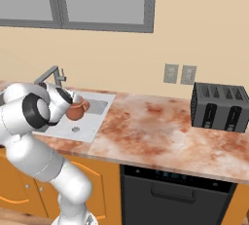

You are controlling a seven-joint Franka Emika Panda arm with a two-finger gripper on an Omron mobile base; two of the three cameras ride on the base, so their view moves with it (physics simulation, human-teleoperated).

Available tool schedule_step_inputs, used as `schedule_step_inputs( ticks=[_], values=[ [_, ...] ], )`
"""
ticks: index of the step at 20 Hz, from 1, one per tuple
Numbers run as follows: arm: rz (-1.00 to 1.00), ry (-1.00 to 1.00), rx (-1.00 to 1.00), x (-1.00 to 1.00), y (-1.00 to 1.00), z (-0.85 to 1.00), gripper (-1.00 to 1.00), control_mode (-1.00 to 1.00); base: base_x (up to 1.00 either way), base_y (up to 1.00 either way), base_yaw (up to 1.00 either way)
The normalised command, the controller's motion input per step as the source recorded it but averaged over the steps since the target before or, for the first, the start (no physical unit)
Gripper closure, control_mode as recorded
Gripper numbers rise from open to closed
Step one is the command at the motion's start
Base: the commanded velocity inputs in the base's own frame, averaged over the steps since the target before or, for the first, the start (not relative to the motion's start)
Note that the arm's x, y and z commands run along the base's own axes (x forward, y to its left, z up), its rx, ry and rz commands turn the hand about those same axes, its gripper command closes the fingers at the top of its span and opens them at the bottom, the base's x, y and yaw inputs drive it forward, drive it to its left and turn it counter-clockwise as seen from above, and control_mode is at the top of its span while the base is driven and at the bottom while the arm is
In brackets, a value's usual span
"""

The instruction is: Place the bowl in the left basin and the jug in the right basin of the sink.

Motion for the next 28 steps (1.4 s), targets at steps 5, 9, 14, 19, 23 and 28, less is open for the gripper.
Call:
schedule_step_inputs(
  ticks=[5, 9, 14, 19, 23, 28],
  values=[
    [0.0, 0.0, 0.0, 0.0, 0.24, -0.47, 1.0, -1.0, 0.0, 0.0, 0.0],
    [0.0, 0.0, 0.0, 0.0, 0.23, -0.56, 1.0, -1.0, 0.0, 0.0, 0.0],
    [0.0, 0.0, 0.0, 0.0, 0.19, -0.52, 1.0, -1.0, 0.0, 0.0, 0.0],
    [0.0, 0.0, 0.0, 0.0, 0.14, -0.46, 1.0, -1.0, 0.0, 0.0, 0.0],
    [0.0, 0.0, -0.02, 0.0, 0.11, -0.42, 1.0, -1.0, 0.0, 0.0, 0.0],
    [0.0, 0.0, -0.05, 0.0, 0.14, -0.48, 1.0, -1.0, 0.0, 0.0, 0.0]
  ],
)
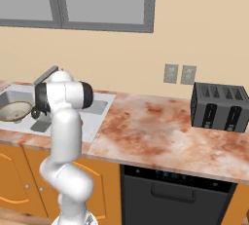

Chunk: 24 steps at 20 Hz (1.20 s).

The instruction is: Place the bowl in the left basin and the jug in the right basin of the sink.

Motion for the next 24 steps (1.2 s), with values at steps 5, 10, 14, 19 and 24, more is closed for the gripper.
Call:
schedule_step_inputs(
  ticks=[5, 10, 14, 19, 24],
  values=[
    [0.0, 0.0, -0.08, 0.03, 0.11, -0.45, 1.0, -1.0, 0.0, 0.0, 0.0],
    [0.0, 0.0, -0.07, 0.01, 0.1, -0.28, 1.0, -1.0, 0.0, 0.0, 0.0],
    [0.0, -0.01, -0.06, -0.01, 0.1, -0.18, -1.0, -1.0, 0.0, 0.0, 0.0],
    [-0.02, -0.08, -0.03, -0.22, -0.07, 0.01, -1.0, -1.0, 0.0, 0.0, 0.0],
    [-0.01, -0.15, 0.0, -0.26, -0.22, 0.53, -1.0, -1.0, 0.0, 0.0, 0.0]
  ],
)
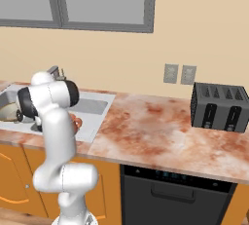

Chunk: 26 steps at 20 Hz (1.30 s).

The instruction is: Place the bowl in the left basin and the jug in the right basin of the sink.

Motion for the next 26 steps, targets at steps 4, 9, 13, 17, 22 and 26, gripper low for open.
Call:
schedule_step_inputs(
  ticks=[4, 9, 13, 17, 22, 26],
  values=[
    [0.0, -0.15, 0.02, -0.15, -0.1, 0.94, -1.0, -1.0, 0.0, 0.0, 0.0],
    [0.0, -0.03, 0.15, 0.0, -0.06, 0.94, -1.0, -1.0, 0.0, 0.0, 0.0],
    [0.0, 0.0, 0.24, 0.0, 0.0, 1.0, -1.0, -1.0, 0.0, 0.0, 0.0],
    [-0.03, 0.0, 0.4, 0.0, 0.0, 0.81, -1.0, -1.0, 0.0, 0.0, 0.0],
    [-0.05, 0.06, 0.42, -0.17, 0.0, 0.48, -1.0, -1.0, 0.0, 0.0, 0.0],
    [-0.03, 0.15, 0.36, -0.34, 0.0, 0.09, -1.0, -1.0, 0.0, 0.0, 0.0]
  ],
)
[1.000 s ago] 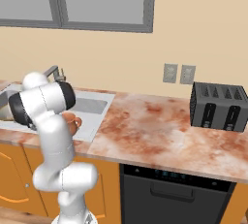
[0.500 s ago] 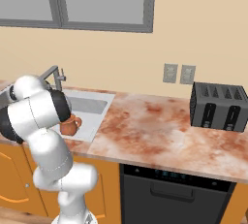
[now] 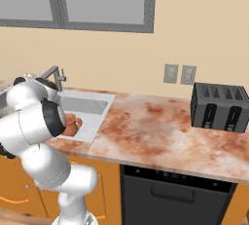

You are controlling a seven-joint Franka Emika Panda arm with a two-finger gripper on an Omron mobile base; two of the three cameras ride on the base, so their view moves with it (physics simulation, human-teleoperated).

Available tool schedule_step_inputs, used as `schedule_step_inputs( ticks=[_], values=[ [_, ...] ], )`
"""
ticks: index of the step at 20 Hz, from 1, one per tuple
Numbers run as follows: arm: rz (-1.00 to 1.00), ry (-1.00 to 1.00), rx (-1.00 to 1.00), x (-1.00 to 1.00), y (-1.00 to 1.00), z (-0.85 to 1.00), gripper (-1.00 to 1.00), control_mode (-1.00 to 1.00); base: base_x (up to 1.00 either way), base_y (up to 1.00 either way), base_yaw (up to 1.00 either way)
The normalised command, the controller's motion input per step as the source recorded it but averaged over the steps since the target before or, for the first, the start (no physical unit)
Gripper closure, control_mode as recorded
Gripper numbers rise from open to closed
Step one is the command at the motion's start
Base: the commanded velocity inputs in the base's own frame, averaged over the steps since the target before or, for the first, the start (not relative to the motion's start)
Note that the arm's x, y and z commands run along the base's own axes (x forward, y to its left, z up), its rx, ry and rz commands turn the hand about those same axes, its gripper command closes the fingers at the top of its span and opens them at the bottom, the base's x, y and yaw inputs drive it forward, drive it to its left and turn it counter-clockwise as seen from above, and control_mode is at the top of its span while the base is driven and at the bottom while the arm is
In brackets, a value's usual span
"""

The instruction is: Place the bowl in the left basin and the jug in the right basin of the sink.

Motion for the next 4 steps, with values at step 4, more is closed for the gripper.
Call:
schedule_step_inputs(
  ticks=[4],
  values=[
    [-0.02, 0.19, 0.27, -0.44, 0.0, 0.0, -1.0, -1.0, 0.0, 0.0, 0.0]
  ],
)
